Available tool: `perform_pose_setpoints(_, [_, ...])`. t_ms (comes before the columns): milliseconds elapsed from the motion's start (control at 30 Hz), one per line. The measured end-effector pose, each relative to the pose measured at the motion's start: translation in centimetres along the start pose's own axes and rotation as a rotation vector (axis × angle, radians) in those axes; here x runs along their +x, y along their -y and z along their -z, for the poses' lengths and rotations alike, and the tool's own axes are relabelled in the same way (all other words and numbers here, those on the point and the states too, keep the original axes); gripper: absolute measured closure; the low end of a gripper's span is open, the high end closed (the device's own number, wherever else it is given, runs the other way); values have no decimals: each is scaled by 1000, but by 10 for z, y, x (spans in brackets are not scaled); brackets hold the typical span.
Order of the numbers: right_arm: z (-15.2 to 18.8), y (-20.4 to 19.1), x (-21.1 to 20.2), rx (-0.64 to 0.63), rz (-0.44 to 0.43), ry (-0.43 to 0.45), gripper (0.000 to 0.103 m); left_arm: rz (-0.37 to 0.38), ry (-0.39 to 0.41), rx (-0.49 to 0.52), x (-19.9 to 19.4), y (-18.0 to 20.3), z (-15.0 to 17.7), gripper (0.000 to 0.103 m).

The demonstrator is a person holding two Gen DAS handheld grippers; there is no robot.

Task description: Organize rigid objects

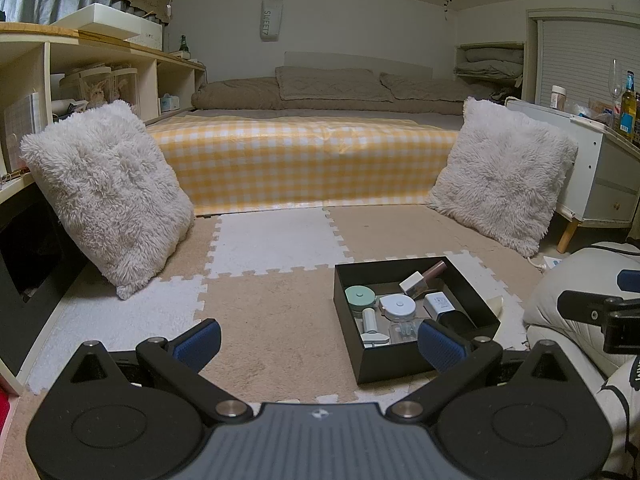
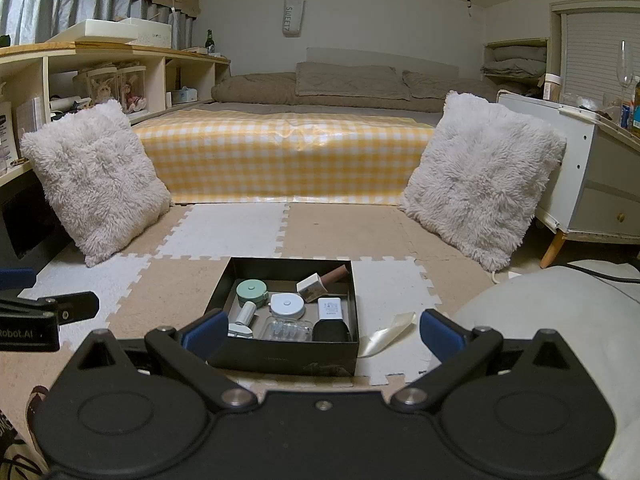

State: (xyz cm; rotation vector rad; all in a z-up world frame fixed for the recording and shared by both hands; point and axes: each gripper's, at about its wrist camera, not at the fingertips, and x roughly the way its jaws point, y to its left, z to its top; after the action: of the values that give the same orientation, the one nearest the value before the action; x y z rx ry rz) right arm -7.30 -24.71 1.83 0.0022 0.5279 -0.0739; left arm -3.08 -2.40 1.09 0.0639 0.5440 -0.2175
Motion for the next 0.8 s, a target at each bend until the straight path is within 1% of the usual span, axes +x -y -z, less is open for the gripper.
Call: perform_pose_setpoints(800, [0,1,0,2,-1,-1,0,4,-3,0,1,1,2,0])
